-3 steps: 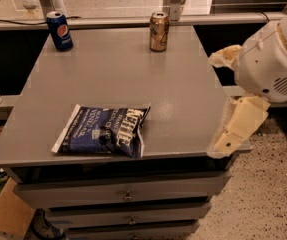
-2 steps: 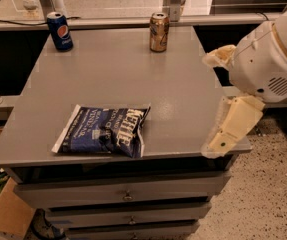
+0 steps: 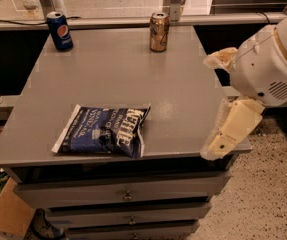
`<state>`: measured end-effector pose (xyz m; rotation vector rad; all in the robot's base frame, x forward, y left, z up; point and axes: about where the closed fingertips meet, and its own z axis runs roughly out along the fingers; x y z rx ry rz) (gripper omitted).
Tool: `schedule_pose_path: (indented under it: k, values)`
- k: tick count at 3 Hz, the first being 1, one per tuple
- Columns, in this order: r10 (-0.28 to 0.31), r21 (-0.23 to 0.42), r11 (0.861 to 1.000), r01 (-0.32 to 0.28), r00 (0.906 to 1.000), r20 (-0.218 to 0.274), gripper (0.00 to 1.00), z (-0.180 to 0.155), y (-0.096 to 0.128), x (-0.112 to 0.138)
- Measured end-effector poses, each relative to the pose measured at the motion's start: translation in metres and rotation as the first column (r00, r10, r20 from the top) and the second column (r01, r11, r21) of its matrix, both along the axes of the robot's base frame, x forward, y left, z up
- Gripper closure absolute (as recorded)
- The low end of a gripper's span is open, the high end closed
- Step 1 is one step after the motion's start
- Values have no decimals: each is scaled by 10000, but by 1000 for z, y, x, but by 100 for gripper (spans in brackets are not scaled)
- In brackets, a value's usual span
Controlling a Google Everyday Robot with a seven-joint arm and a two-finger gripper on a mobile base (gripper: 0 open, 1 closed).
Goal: Move blue chip bag near orange can
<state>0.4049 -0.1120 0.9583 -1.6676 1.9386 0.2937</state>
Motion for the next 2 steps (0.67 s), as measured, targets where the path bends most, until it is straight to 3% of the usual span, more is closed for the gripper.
schedule_pose_path:
  k: [1, 2]
  values:
    - [270, 575, 9979, -284, 9993, 252, 0, -17, 27, 1]
    - [509, 1179, 9913, -580, 9967, 627, 0, -37, 71, 16]
